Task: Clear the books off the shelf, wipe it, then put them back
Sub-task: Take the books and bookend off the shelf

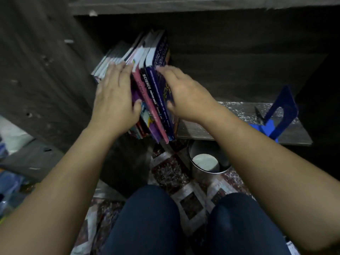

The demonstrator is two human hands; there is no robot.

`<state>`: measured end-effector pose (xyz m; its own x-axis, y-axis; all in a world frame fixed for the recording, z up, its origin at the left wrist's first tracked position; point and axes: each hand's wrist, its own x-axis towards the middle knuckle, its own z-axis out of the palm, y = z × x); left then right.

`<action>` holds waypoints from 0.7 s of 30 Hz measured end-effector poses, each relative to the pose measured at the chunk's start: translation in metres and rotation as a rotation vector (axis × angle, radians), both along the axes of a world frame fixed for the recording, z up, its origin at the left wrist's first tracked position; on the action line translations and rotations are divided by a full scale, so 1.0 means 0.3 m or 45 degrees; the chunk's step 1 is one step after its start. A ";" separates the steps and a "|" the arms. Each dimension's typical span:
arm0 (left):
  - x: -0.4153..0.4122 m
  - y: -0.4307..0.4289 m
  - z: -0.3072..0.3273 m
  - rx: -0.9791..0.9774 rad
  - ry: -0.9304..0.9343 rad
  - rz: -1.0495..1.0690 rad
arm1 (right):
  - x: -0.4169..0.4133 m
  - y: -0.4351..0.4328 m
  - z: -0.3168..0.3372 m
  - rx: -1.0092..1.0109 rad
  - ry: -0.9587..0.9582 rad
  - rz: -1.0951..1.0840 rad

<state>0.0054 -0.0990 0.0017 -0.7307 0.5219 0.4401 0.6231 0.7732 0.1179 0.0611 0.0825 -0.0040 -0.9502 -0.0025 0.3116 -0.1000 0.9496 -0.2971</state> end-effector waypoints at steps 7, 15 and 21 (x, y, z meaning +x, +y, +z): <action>-0.030 -0.012 -0.037 0.101 0.056 -0.058 | -0.108 -0.021 0.017 0.097 0.084 0.043; -0.036 -0.010 -0.049 0.132 0.052 -0.072 | -0.113 0.028 0.066 0.104 0.201 0.011; -0.029 0.002 -0.043 0.132 0.013 -0.050 | -0.101 0.075 0.101 0.282 0.220 0.032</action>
<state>-0.0032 -0.0983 -0.0111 -0.7057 0.5017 0.5004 0.6545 0.7320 0.1892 0.0308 0.1049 0.0264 -0.8819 -0.1113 0.4582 -0.1552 0.9861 -0.0591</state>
